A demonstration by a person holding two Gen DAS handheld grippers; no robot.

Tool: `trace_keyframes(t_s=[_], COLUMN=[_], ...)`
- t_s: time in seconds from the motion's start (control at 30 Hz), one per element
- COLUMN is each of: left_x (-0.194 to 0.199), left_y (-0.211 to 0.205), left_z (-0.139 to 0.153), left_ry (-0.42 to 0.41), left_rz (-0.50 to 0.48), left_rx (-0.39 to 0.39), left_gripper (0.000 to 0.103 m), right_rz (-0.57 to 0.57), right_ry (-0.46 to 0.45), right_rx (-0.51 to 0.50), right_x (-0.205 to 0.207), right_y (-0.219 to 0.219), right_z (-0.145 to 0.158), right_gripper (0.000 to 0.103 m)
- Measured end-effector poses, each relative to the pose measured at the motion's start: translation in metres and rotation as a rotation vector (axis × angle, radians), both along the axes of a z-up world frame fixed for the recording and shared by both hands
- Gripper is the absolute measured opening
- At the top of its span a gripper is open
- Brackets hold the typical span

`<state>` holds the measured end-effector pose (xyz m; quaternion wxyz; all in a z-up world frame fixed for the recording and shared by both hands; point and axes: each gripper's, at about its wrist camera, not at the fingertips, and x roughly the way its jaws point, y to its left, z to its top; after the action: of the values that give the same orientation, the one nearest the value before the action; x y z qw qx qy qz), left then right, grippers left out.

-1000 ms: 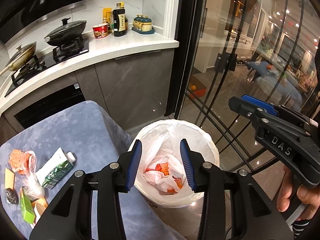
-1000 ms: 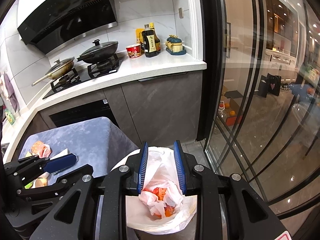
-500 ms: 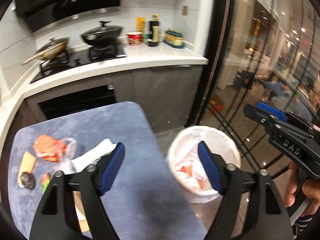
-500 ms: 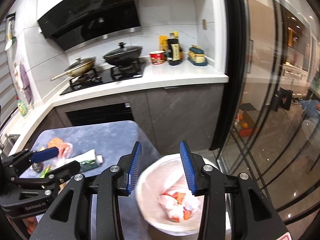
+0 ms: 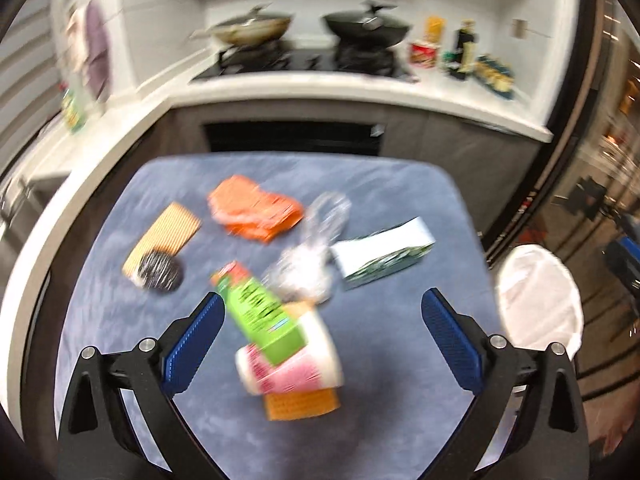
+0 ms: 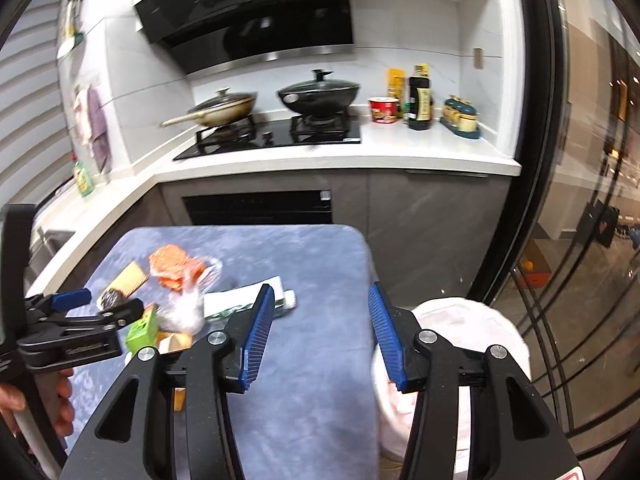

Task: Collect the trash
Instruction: 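Move both grippers back from the bin to the table, then grasp the green box with the left gripper while the right gripper grasps the clear plastic bag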

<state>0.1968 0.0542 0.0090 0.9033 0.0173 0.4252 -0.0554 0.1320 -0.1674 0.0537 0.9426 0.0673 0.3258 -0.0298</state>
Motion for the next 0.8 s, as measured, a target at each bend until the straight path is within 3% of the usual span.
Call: trace_keyframes(t_s=[0.23, 0.47, 0.6, 0.73, 0.8], left_x=[0.012, 0.029, 0.034, 0.038, 0.039], left_y=[0.027, 0.031, 0.03, 0.031, 0.032], left_z=[-0.042, -0.07, -0.08, -0.085, -0.085], left_ry=[0.078, 0.131, 0.16, 0.174, 0.175], left_rz=[0.084, 0.107, 0.104, 0.098, 0.097], left_rx=[-0.017, -0.041, -0.067, -0.097, -0.101], left_gripper=[0.094, 0.091, 0.081, 0.061, 0.061], right_rz=[0.047, 0.059, 0.055, 0.048, 0.047], right_ry=[0.012, 0.054, 0.073, 0.089, 0.094], right_rx=[0.015, 0.068, 0.084, 0.099, 0.107], right_x=[0.002, 0.007, 0.007, 0.009, 0.011], right_y=[0.051, 0.067, 0.067, 0.067, 0.068], right_z=[-0.014, -0.034, -0.043, -0.051, -0.055], right_gripper=[0.048, 0.048, 0.048, 0.048, 0.048])
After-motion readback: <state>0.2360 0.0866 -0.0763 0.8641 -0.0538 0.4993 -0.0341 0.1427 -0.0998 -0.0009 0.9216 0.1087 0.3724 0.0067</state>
